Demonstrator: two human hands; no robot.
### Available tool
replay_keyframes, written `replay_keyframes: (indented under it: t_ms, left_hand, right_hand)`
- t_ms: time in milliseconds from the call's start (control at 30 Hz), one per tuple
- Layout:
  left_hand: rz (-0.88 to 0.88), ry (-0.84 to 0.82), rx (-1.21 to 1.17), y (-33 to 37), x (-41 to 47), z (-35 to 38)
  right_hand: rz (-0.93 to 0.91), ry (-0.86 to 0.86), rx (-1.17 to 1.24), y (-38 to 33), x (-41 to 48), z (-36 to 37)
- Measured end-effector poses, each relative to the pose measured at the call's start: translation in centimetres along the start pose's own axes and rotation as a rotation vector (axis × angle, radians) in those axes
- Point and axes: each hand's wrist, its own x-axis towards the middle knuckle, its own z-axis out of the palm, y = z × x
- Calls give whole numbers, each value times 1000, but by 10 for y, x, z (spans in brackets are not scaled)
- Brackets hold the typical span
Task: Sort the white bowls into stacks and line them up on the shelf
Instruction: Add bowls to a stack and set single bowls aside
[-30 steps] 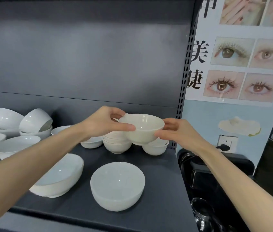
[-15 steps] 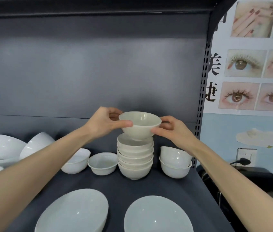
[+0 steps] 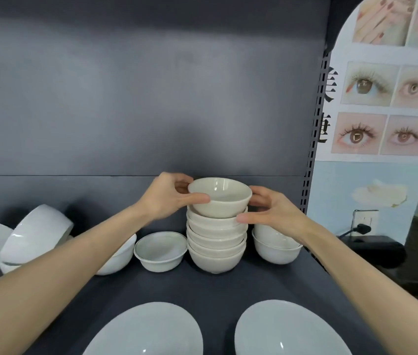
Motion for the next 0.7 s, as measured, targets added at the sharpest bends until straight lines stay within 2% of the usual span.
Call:
replay_keyframes:
  t_ms: [700]
  left_hand:
    - [49, -43, 9, -1, -11, 1]
  right_hand:
    - [8, 85, -3, 8, -1, 13]
